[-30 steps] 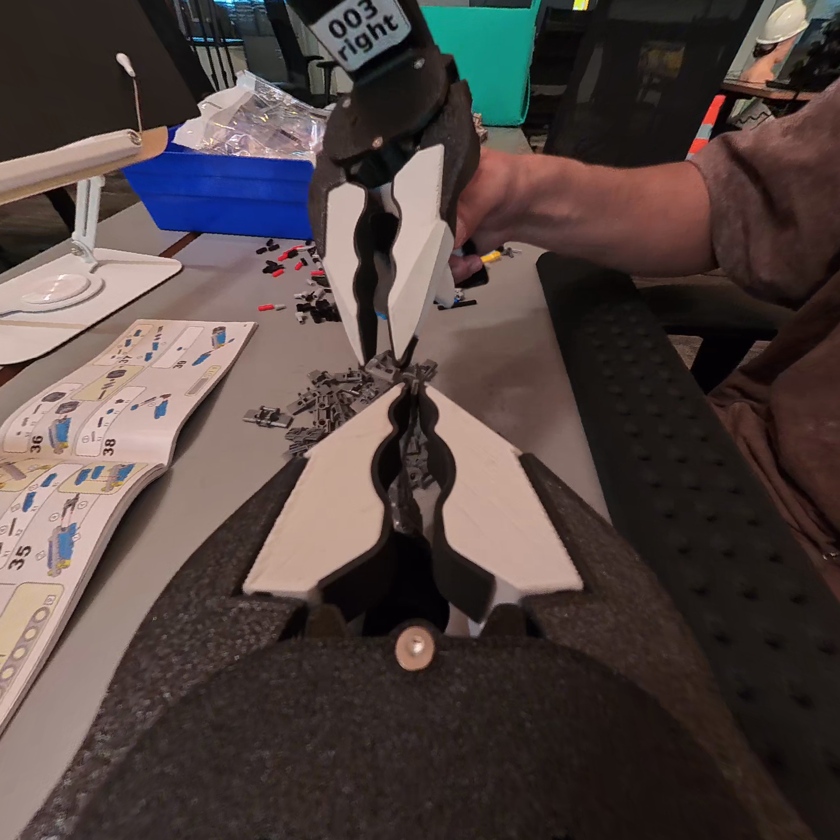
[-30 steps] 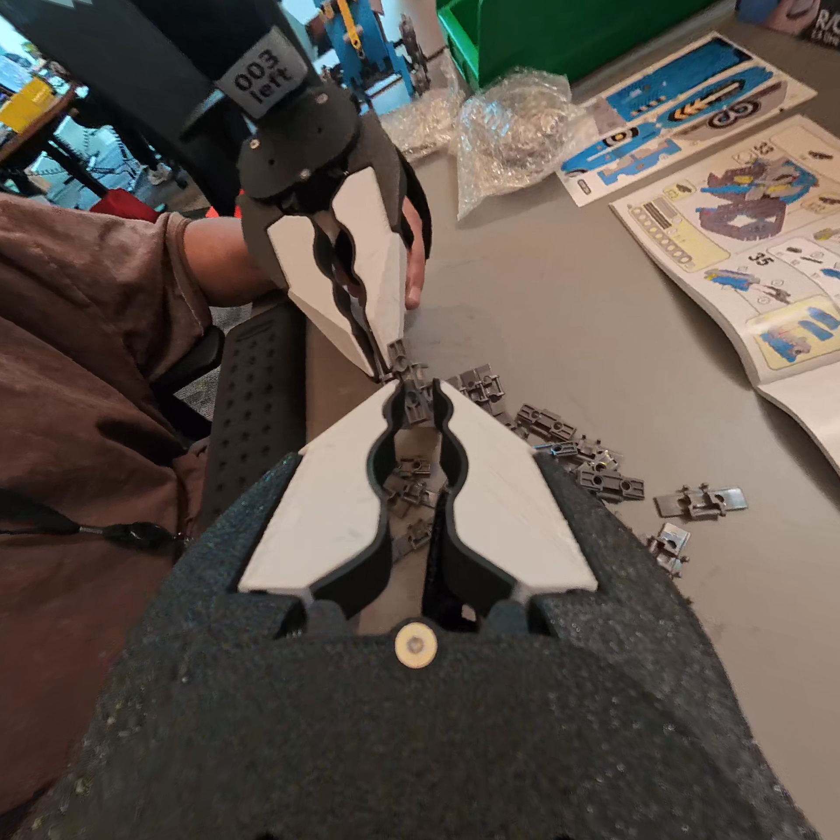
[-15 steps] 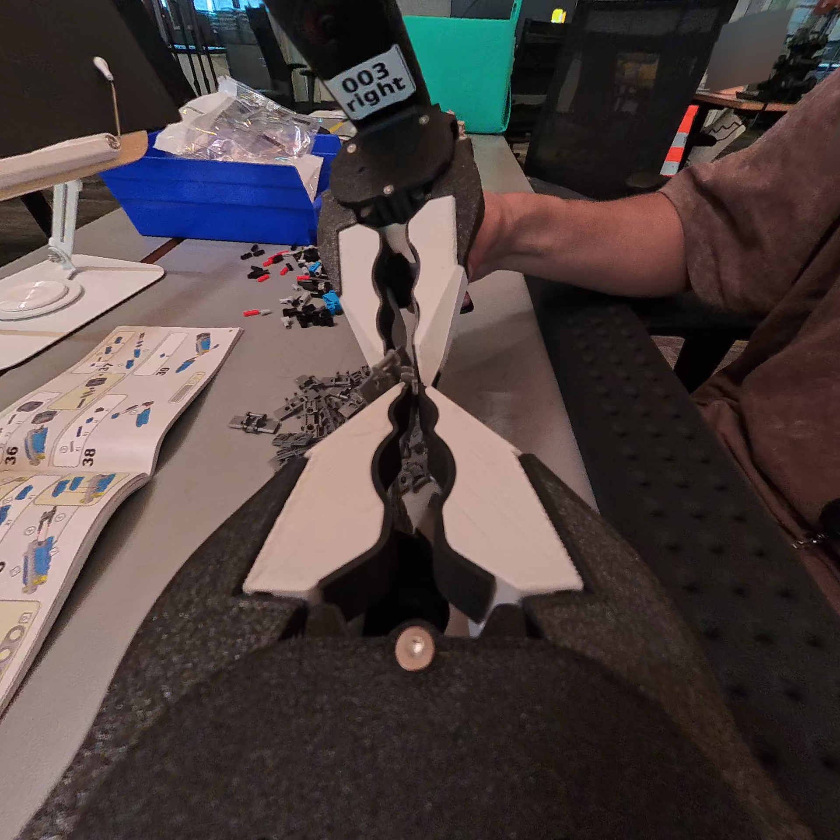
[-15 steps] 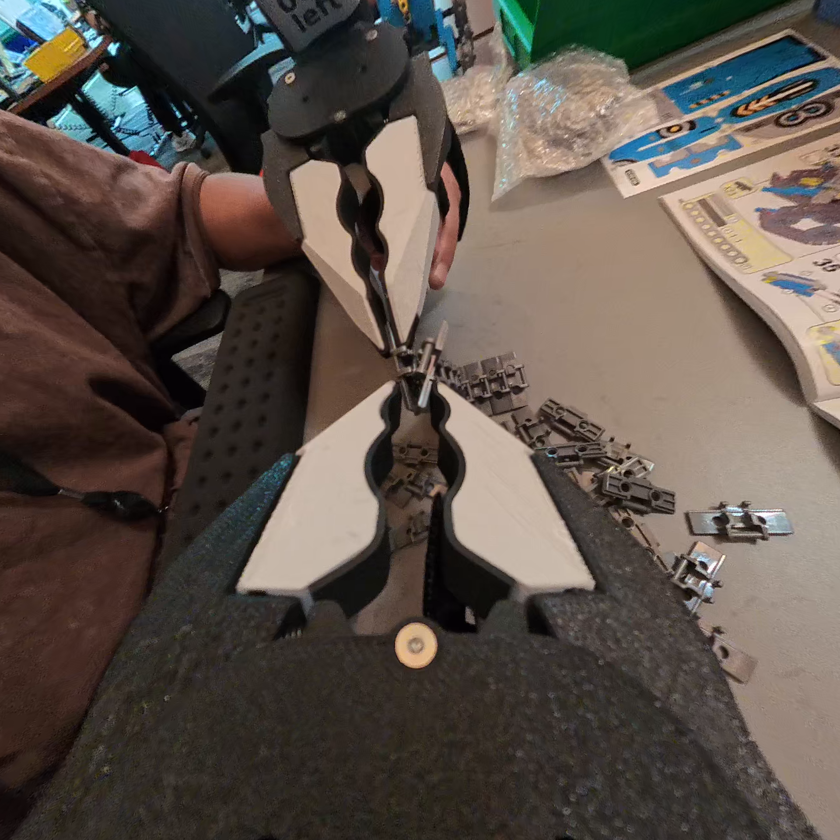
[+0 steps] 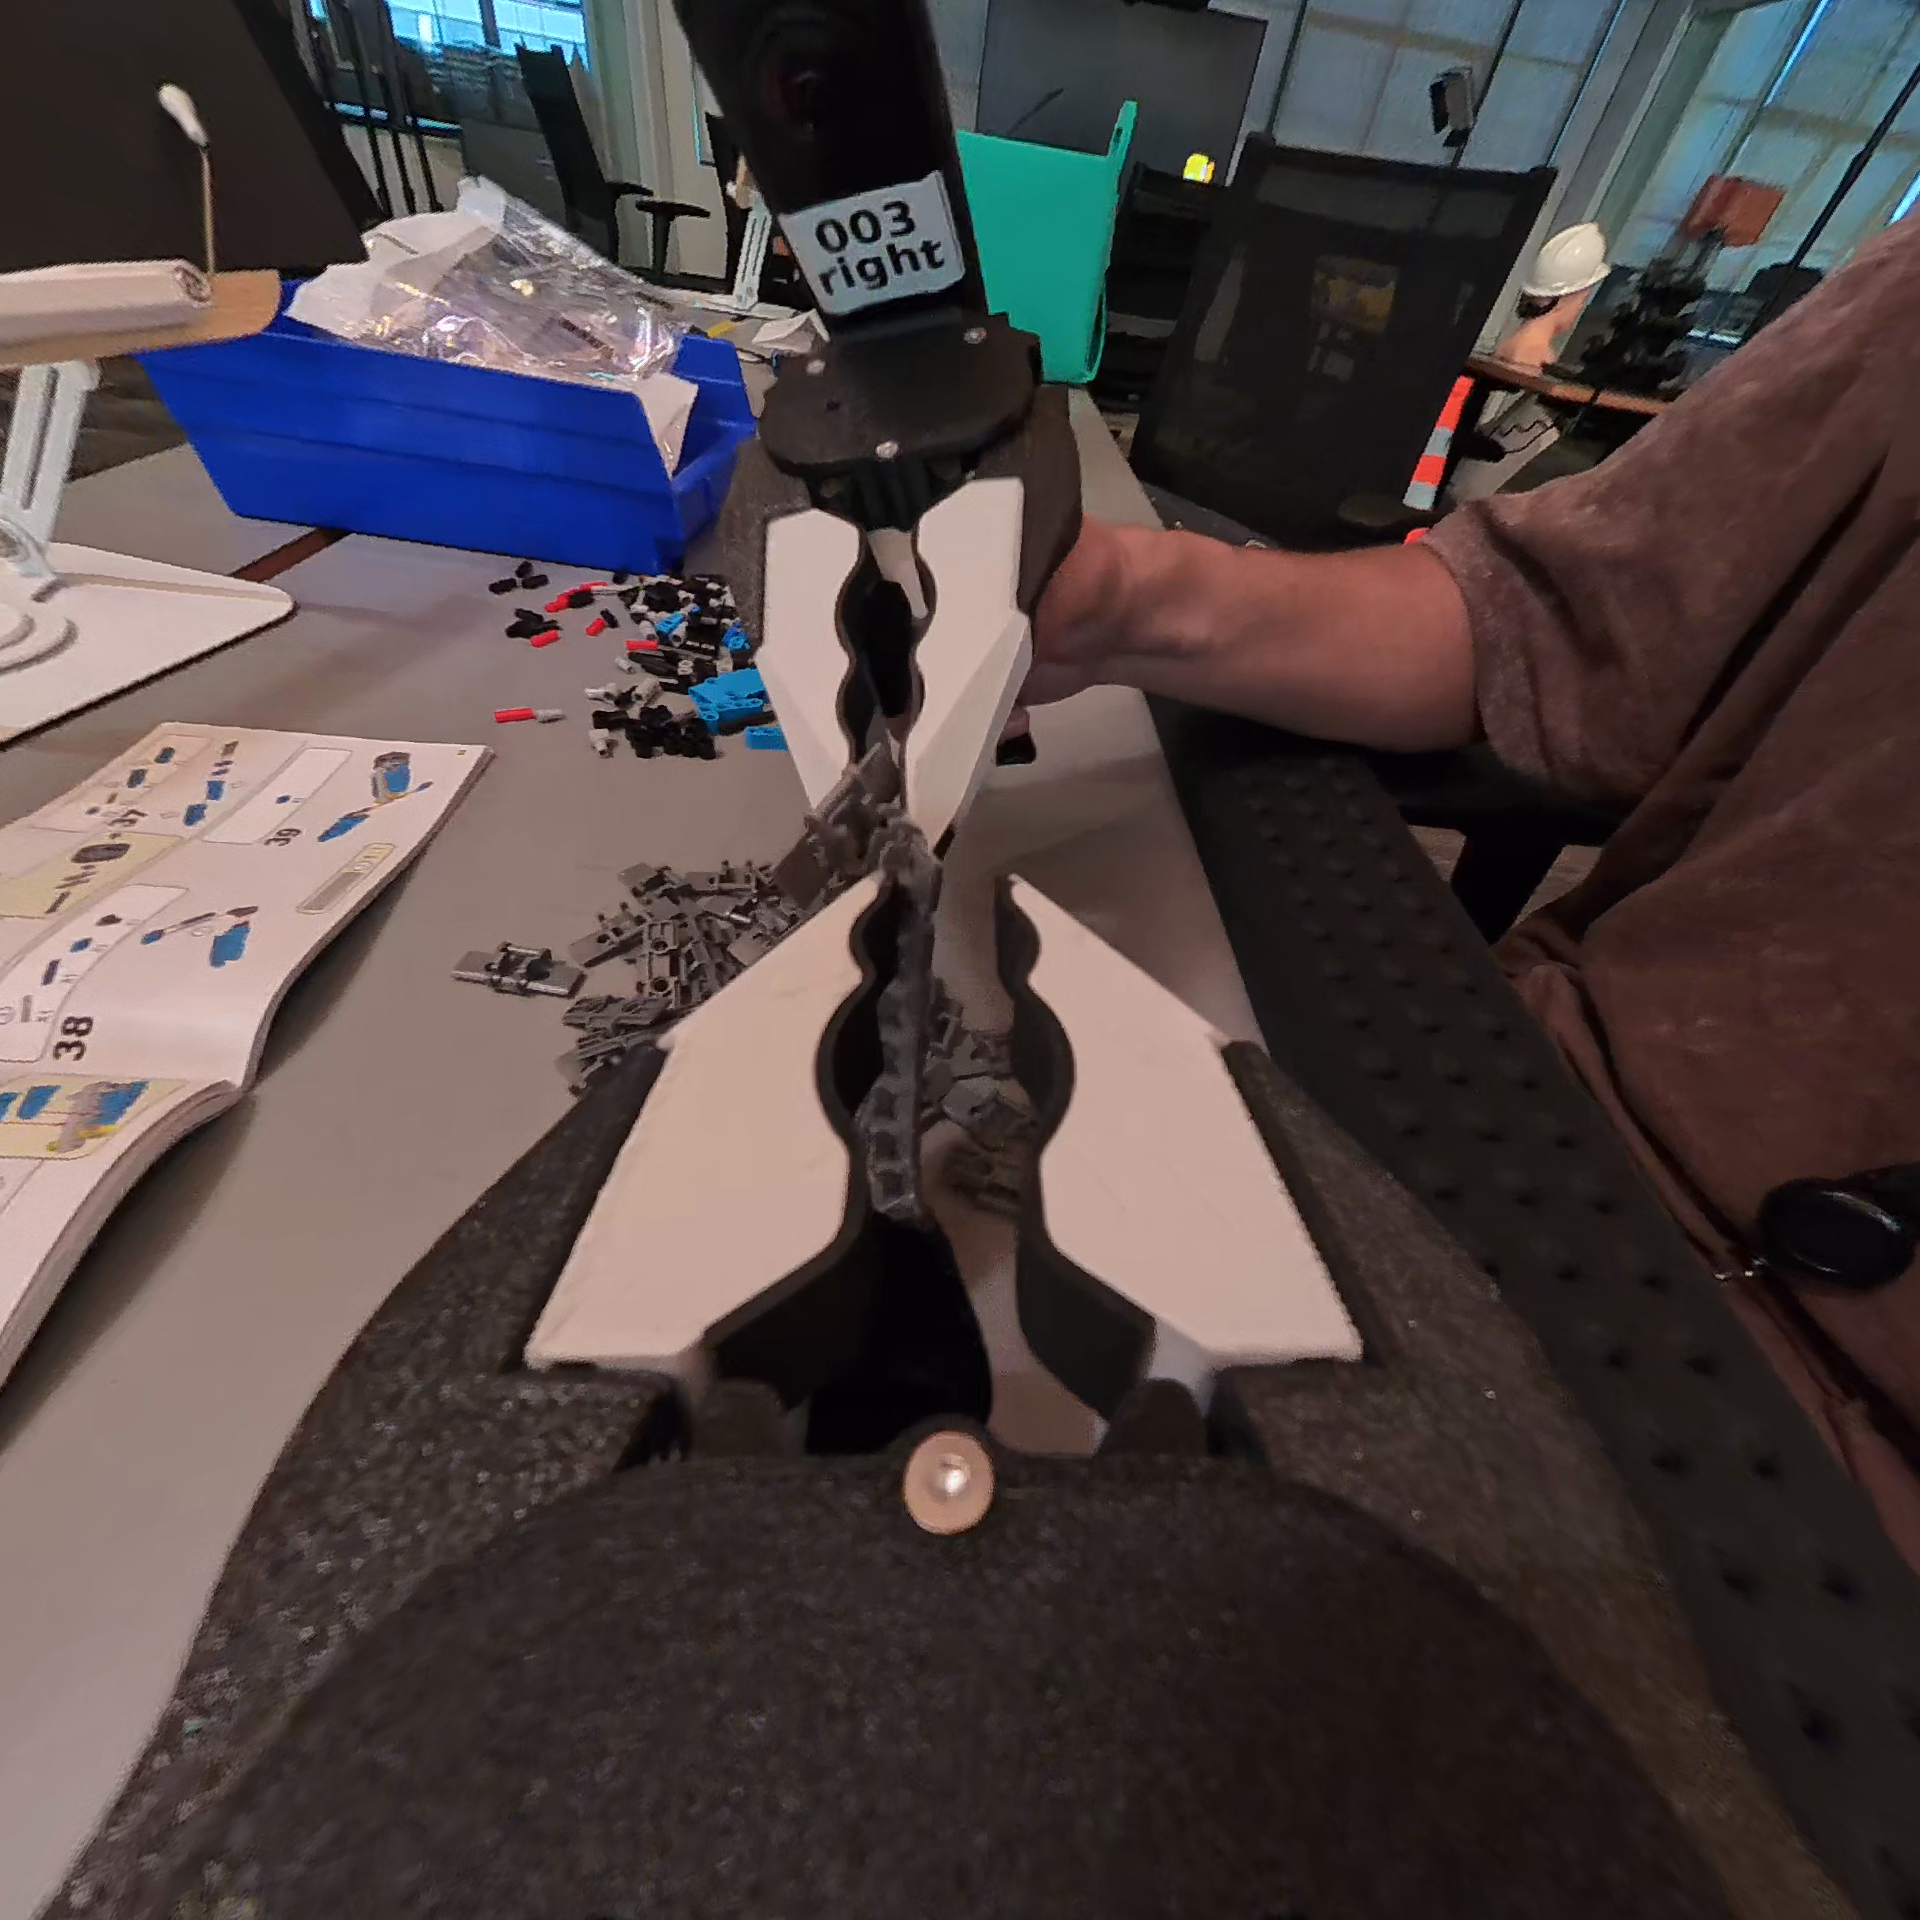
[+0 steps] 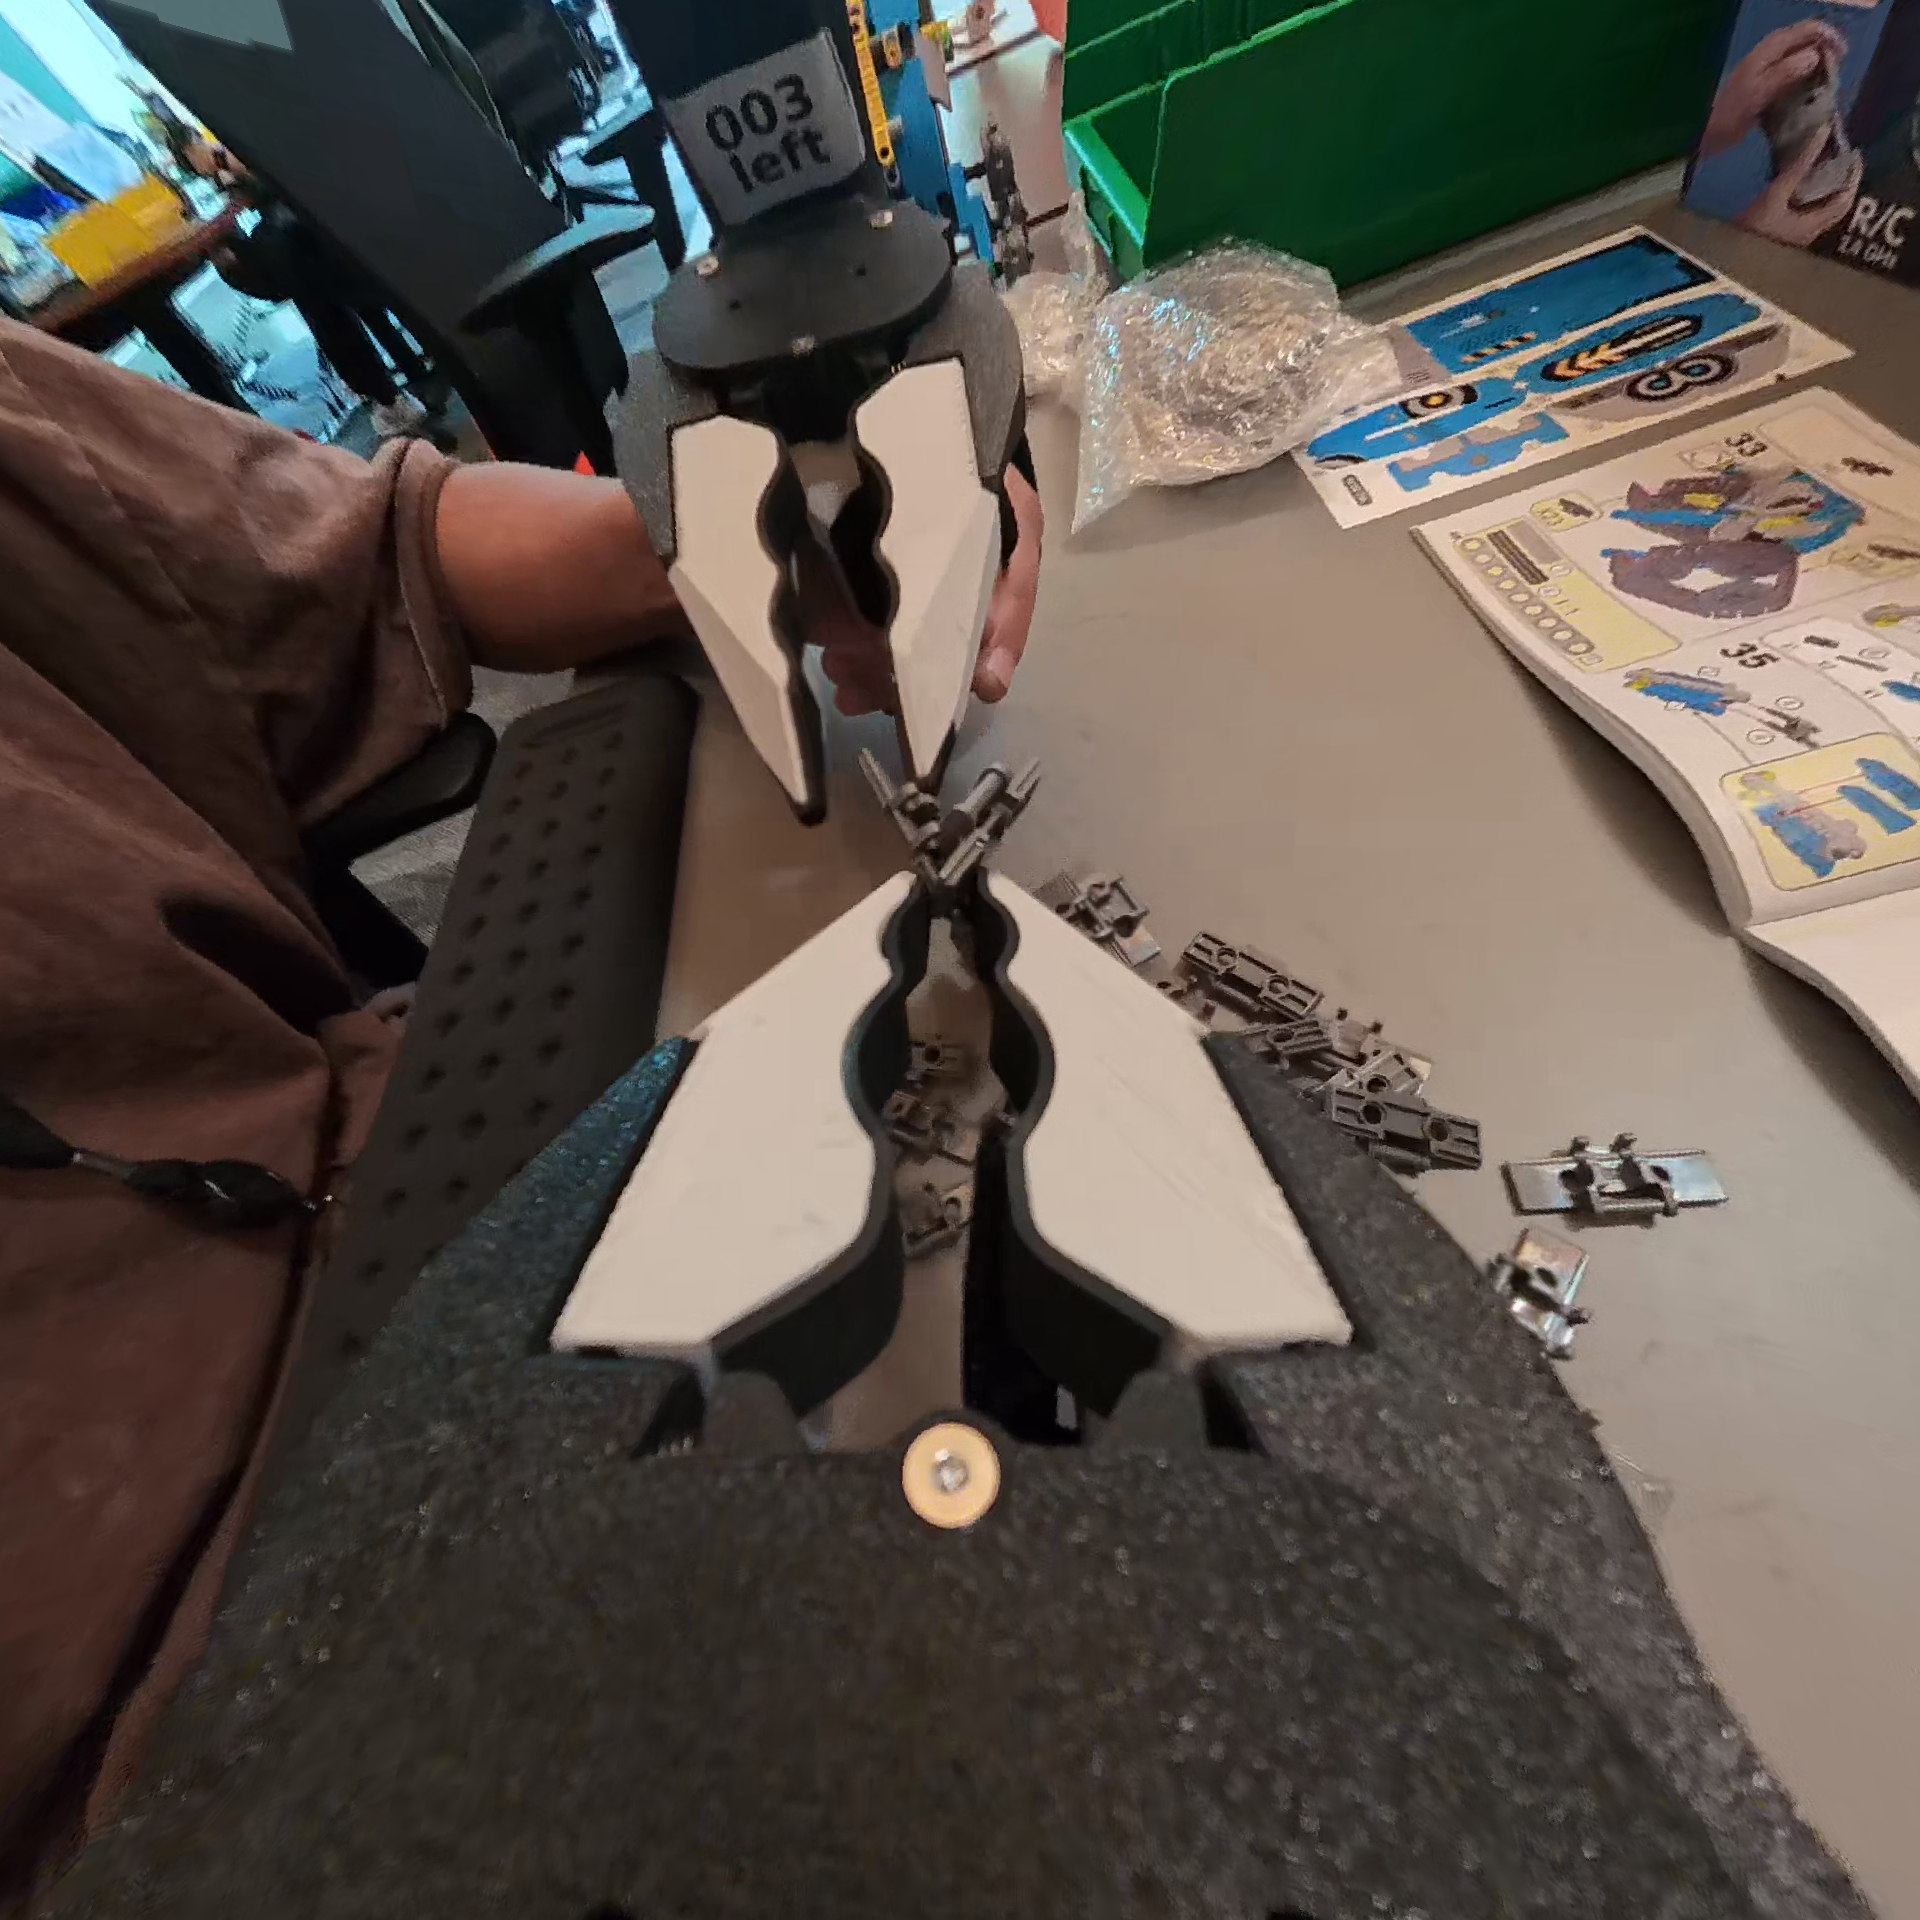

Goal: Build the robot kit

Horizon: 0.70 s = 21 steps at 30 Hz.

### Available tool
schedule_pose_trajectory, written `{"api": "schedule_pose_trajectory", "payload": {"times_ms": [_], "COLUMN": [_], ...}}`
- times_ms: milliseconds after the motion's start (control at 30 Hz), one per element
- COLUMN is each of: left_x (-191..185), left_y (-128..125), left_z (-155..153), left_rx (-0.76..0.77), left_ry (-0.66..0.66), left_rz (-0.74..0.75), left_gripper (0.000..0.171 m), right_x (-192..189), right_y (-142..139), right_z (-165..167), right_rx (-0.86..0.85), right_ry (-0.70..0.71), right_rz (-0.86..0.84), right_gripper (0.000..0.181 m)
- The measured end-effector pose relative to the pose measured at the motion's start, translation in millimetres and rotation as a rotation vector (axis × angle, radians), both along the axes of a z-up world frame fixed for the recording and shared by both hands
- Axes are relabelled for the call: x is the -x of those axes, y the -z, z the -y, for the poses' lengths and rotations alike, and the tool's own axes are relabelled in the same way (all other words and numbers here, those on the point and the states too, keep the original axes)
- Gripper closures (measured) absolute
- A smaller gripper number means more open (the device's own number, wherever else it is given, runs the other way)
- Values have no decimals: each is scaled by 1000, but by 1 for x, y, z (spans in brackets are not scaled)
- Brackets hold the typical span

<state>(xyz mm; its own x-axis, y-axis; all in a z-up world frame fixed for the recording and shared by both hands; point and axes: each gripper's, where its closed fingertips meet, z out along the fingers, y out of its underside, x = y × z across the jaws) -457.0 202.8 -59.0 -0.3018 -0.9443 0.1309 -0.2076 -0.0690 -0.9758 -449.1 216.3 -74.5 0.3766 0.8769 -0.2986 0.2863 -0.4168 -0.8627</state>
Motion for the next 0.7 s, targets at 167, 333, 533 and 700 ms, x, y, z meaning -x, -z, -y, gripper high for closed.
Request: {"api": "schedule_pose_trajectory", "payload": {"times_ms": [167, 333, 533, 700], "left_x": [-4, -5, 0, 0], "left_y": [12, 10, 5, 11], "left_z": [-8, -10, -9, -2], "left_rx": [-22, 1, -6, -55], "left_ry": [-39, -53, -36, -9], "left_rz": [-27, -9, -19, -48], "left_gripper": [144, 162, 164, 165], "right_x": [-3, 2, 7, -1], "right_y": [-8, 1, -9, -20], "right_z": [-3, -4, 8, 9], "right_rx": [22, -26, 12, 108], "right_ry": [35, 55, -30, -53], "right_rz": [-72, 1, -112, -242], "right_gripper": [174, 174, 166, 181]}}
